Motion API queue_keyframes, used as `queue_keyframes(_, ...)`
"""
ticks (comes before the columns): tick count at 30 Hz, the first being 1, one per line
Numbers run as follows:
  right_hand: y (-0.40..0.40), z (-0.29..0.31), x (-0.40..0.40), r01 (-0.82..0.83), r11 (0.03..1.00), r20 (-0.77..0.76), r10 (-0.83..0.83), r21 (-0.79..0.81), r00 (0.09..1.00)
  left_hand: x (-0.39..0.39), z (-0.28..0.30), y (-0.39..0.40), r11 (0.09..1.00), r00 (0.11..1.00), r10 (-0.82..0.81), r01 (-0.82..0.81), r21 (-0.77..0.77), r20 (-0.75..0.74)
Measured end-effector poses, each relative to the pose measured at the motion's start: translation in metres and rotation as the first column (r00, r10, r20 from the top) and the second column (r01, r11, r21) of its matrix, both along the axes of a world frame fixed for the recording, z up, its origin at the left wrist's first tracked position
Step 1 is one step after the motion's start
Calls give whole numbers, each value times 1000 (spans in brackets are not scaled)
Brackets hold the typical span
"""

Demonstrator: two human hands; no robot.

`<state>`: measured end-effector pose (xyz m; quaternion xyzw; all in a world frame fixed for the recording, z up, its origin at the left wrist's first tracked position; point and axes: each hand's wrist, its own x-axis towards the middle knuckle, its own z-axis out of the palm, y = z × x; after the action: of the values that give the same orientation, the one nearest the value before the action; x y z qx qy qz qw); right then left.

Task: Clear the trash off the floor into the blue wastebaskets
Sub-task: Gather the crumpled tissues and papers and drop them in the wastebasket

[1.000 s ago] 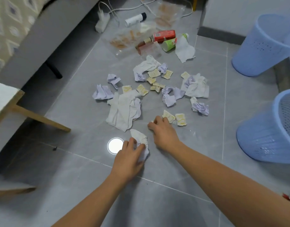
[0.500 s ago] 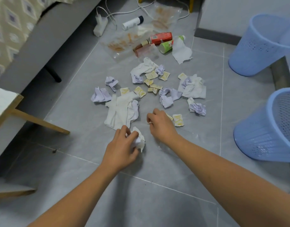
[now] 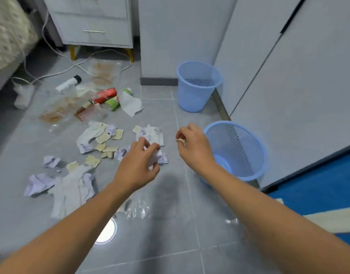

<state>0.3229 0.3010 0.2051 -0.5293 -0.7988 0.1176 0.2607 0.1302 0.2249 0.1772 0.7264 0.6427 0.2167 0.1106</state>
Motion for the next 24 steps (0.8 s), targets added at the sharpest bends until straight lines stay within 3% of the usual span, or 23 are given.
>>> queue_keyframes(4, 16, 24, 88, 217, 976, -8, -217, 24, 976, 81, 29, 54, 984, 982, -172, 167, 68, 78)
queue_keyframes(8, 23, 23, 153, 344, 938, 15, -345, 34, 938, 155, 40, 97, 969, 968, -241, 236, 70, 65)
queue_keyframes(13, 22, -2, 188, 405, 913, 126, -396, -49, 910, 202, 26, 127, 955, 960, -279, 274, -113, -23)
queue_keyframes(17, 15, -16, 174, 410, 911, 140, -401, -44, 905, 178, 13, 113, 971, 970, -236, 233, -51, -62)
queue_keyframes(20, 7, -20, 128, 308, 951, 80, -308, 9, 948, 120, -5, 87, 986, 986, -169, 169, 8, 5)
queue_keyframes(24, -17, -35, 45, 119, 992, 15, -120, 46, 993, 28, -36, 40, 999, 999, -25, 26, -34, 42)
